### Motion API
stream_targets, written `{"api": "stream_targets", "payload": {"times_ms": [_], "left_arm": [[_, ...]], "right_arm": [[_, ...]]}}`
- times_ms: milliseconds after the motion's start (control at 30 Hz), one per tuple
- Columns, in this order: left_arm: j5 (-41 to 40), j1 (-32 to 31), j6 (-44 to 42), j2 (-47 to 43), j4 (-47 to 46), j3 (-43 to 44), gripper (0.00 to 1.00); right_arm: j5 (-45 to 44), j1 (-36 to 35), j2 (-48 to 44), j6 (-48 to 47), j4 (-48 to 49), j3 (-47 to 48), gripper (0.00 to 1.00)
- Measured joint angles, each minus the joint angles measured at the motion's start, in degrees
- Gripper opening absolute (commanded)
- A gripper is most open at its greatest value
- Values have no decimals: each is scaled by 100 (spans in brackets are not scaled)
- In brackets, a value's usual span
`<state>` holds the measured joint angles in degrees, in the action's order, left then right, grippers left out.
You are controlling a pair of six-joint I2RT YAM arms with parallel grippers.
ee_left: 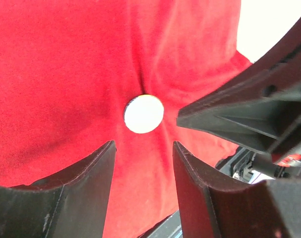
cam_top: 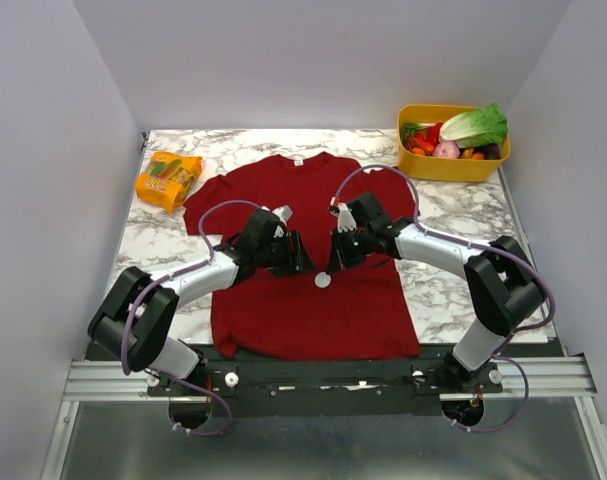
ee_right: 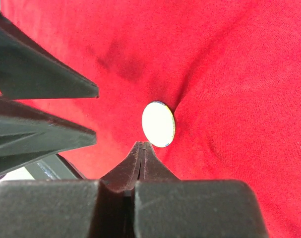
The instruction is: Pin the brooch onto the clothing
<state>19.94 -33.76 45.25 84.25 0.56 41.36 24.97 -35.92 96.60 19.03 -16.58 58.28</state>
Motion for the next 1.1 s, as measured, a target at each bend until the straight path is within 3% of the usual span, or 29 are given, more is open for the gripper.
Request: {"api": "stream_targets", "payload": {"times_ms": [67, 133, 167, 200, 300, 400, 533, 733, 900, 1000, 1100], "left_arm": [[-11, 0, -31, -138, 31, 0, 59], [-37, 0, -79, -275, 92, 13, 59], [-48, 0, -103, -330, 129, 26, 59], [-63, 0, -129, -374, 164, 44, 59], [-90, 0, -173, -435, 225, 79, 59], [-92, 0, -184, -444, 236, 81, 59], [-92, 0, -190, -446, 236, 79, 59], [-92, 0, -192, -446, 236, 70, 59], [-92, 0, -197, -446, 236, 63, 59], [-92, 0, -201, -448, 240, 59, 59], [-92, 0, -216, -446, 238, 55, 59]], "right_arm": [[2, 0, -2, -4, 0, 0, 1], [17, 0, 22, -15, 0, 2, 10], [24, 0, 42, -31, 0, 2, 16], [26, 0, 61, -59, 2, 2, 34], [24, 0, 188, -136, 20, 33, 52], [13, 0, 299, -225, 22, 44, 58], [-4, 0, 391, -275, 24, 70, 58], [-7, 0, 621, -306, 44, 157, 50], [7, 0, 651, -302, 72, 157, 15], [35, 0, 651, -273, 111, 157, 3], [87, 2, 621, -234, 181, 157, 0]]}}
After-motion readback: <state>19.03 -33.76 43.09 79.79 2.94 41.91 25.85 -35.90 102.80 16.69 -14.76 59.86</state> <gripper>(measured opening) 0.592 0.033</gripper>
